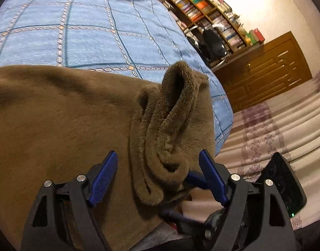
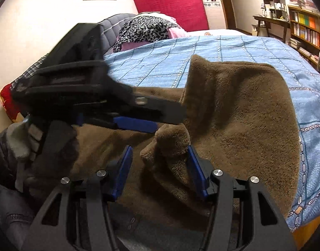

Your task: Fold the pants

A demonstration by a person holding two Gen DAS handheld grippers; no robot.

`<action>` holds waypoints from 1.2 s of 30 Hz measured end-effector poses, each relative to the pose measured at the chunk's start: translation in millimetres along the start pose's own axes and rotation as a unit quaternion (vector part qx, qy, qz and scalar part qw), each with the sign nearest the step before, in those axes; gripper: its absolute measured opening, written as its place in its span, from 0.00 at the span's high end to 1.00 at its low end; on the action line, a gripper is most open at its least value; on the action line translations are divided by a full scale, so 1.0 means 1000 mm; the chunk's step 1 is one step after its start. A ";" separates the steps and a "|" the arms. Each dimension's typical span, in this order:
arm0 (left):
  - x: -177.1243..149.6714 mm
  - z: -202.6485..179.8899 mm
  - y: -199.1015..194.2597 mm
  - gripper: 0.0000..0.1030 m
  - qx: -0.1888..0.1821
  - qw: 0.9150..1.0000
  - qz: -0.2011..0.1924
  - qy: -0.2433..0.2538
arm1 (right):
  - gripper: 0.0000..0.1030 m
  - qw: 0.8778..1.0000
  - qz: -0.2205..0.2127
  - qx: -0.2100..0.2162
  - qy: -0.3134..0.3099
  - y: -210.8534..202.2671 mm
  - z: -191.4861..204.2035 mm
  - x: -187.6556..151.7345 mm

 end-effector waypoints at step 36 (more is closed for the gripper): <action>-0.056 0.109 -0.175 0.70 0.155 0.978 -0.109 -0.084 | 0.46 0.997 -0.040 0.008 0.068 0.004 -0.009 0.071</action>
Point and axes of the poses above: each gripper's, at about its wrist camera, not at the fingertips, and y roughly the way its jaws point, z to its left, x to its top, the point moved 4 cm from there along y, roughly the way its jaws point, and after that the axes turned 7 degrees about -z, right-handed, at the moved point
